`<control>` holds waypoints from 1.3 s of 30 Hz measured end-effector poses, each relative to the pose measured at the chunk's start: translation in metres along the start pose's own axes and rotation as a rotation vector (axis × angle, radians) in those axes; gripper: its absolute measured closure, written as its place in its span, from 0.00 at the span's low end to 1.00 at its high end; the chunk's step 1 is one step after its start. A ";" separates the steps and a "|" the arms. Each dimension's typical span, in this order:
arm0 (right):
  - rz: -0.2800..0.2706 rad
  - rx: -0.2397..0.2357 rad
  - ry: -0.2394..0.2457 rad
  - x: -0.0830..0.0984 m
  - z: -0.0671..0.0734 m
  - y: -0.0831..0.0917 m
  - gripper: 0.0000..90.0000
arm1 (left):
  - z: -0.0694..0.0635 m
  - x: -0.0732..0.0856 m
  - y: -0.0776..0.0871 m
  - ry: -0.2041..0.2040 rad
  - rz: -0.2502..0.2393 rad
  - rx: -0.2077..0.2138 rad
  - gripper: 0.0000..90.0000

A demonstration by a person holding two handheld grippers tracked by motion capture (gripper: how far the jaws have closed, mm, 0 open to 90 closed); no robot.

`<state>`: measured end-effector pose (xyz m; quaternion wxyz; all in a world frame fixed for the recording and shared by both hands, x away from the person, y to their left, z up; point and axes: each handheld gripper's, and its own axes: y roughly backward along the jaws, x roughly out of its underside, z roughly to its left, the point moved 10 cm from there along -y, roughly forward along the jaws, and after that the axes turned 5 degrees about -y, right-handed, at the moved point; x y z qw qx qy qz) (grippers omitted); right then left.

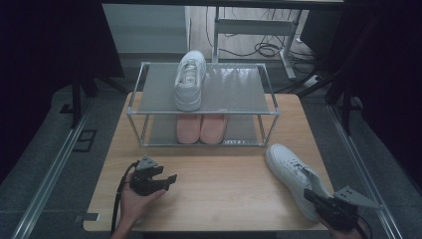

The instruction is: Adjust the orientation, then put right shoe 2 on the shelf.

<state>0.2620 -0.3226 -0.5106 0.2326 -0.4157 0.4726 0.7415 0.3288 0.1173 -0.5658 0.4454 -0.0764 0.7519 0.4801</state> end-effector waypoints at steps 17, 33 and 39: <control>-0.037 -0.014 0.009 -0.035 -0.018 0.004 0.97 | 0.000 -0.001 0.003 0.005 -0.009 -0.004 0.39; -0.003 -0.021 0.016 -0.050 -0.037 -0.002 0.79 | -0.001 -0.002 0.002 0.001 -0.007 -0.001 0.39; 0.014 -0.001 0.015 -0.055 -0.048 -0.004 0.73 | 0.000 -0.001 0.002 0.003 -0.007 -0.003 0.39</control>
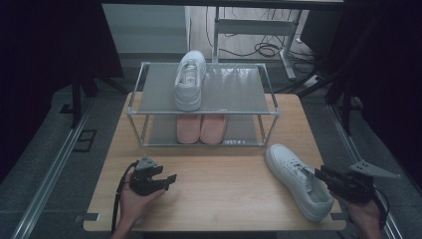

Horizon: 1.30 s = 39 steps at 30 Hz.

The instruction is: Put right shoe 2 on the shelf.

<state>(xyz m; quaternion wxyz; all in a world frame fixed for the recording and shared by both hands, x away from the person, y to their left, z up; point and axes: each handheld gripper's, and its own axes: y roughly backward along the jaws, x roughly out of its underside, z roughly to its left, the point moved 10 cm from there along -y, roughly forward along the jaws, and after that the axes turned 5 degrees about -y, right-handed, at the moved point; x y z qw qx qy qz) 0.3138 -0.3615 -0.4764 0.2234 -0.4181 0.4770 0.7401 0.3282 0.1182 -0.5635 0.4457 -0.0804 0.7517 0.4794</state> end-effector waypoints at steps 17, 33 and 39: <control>0.088 0.010 -0.009 0.019 -0.014 -0.018 0.59 | -0.001 0.000 -0.001 -0.001 0.003 0.001 0.39; 0.181 0.047 0.011 0.030 -0.020 -0.039 0.60 | -0.002 0.001 -0.002 -0.004 0.007 0.003 0.39; 0.224 0.085 0.021 0.036 -0.026 -0.047 0.66 | -0.001 0.001 -0.001 -0.003 0.004 0.000 0.39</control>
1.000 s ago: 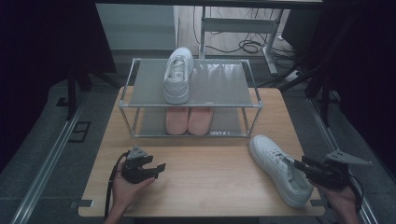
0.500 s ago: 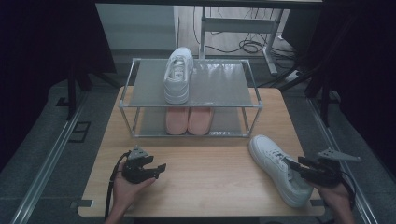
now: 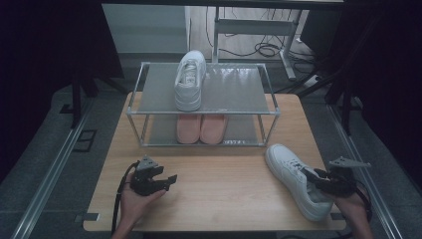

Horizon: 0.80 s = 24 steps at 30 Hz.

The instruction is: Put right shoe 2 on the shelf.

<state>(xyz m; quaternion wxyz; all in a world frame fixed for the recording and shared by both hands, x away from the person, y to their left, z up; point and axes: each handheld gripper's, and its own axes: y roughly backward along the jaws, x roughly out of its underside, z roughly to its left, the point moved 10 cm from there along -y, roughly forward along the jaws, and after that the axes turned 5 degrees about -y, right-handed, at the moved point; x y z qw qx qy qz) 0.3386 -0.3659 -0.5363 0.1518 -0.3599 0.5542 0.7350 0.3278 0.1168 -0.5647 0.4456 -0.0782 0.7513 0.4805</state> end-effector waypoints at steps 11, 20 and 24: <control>0.001 0.074 0.010 0.000 -0.006 -0.002 0.89 | 0.000 0.000 0.000 0.000 0.002 -0.001 0.39; -0.039 0.038 -0.016 -0.002 -0.003 -0.002 0.91 | 0.002 0.000 0.001 0.005 -0.004 -0.003 0.39; -0.062 0.002 -0.024 -0.005 0.001 0.000 0.92 | 0.004 0.000 0.002 0.008 -0.005 -0.006 0.39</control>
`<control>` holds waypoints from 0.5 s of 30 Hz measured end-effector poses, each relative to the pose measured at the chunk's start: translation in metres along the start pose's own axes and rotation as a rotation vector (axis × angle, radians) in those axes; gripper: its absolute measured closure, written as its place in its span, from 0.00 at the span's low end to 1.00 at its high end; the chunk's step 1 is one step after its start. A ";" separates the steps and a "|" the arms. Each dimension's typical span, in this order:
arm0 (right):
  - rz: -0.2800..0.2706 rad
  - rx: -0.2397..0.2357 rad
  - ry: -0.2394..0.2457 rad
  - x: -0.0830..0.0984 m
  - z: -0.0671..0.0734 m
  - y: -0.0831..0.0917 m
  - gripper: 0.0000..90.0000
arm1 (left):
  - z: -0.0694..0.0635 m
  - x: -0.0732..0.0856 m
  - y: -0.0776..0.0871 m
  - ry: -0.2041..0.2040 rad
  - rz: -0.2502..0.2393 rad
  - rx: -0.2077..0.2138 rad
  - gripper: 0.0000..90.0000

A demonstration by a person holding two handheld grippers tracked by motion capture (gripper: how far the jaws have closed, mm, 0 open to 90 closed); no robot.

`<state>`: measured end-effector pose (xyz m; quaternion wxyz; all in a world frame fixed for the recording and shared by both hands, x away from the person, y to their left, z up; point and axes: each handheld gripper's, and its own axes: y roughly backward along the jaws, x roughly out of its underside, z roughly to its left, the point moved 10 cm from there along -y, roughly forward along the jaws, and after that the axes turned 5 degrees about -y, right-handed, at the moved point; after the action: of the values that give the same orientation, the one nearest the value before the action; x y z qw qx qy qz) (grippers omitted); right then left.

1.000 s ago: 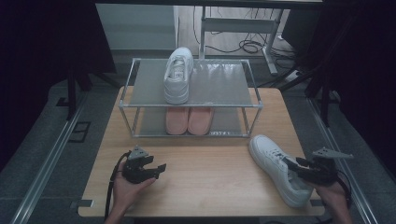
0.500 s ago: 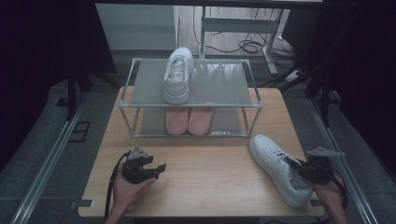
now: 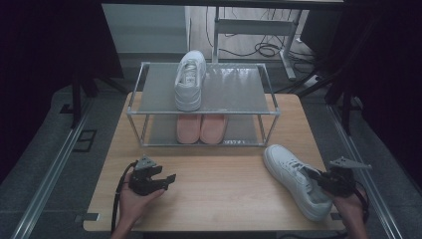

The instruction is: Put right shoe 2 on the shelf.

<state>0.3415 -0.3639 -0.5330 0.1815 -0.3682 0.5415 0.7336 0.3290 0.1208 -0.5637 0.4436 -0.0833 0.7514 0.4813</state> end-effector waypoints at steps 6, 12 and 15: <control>-0.044 -0.026 -0.013 -0.007 0.008 0.007 0.92 | 0.000 0.000 0.000 -0.001 0.000 0.000 0.39; -0.081 -0.071 -0.010 -0.016 0.021 0.014 0.92 | 0.000 0.000 0.000 0.000 0.001 0.000 0.39; -0.094 -0.098 -0.013 -0.018 0.027 0.015 0.92 | 0.000 0.000 0.000 0.001 0.000 0.000 0.39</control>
<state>0.3345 -0.3416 -0.5058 0.2009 -0.3968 0.4860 0.7524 0.3289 0.1214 -0.5636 0.4433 -0.0835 0.7516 0.4814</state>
